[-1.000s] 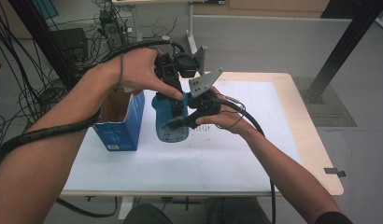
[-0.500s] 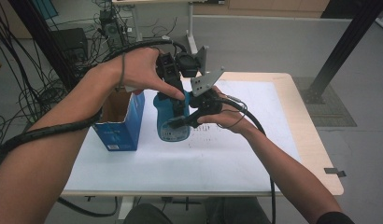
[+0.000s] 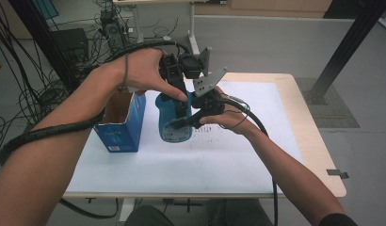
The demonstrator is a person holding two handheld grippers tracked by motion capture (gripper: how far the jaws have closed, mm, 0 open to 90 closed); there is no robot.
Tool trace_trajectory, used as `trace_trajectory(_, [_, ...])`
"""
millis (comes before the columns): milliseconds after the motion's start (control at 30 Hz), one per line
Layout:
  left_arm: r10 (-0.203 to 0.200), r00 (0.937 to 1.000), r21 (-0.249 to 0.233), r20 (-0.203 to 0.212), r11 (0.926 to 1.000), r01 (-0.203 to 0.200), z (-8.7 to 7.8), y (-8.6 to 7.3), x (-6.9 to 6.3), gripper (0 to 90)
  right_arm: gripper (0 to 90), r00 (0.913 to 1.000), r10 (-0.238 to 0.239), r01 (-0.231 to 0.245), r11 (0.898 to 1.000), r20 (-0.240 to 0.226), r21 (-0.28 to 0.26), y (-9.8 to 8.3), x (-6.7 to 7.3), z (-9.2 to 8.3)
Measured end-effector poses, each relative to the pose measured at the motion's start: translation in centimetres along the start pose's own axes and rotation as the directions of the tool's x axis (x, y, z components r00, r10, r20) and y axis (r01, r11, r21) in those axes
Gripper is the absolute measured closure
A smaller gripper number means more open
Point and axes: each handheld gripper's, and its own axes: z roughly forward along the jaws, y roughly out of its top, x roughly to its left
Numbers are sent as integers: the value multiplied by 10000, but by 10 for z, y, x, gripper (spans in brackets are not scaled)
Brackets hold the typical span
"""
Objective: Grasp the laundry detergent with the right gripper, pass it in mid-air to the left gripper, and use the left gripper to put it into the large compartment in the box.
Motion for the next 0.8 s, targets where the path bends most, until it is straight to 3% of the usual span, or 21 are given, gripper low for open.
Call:
trace_trajectory(200, [44,9999,-31,-95,10000,-44,1,0,-1,85,440,10000,-4,5,10000,-15,11,-1,0,1])
trace_trajectory(500, [218,9993,85,-309,9997,-215,3,2,-2,227,439,10000,-80,80,10000,40,-6,0,1,0])
trace_trajectory(633, [281,9995,-31,-112,9996,-282,2,2,-2,316,440,10000,-93,93,10000,35,-21,-1,1,-1])
trace_trajectory(800, [367,9993,-13,-58,9993,-367,1,3,-3,347,440,10000,-70,70,9999,23,-94,-1,1,-2])
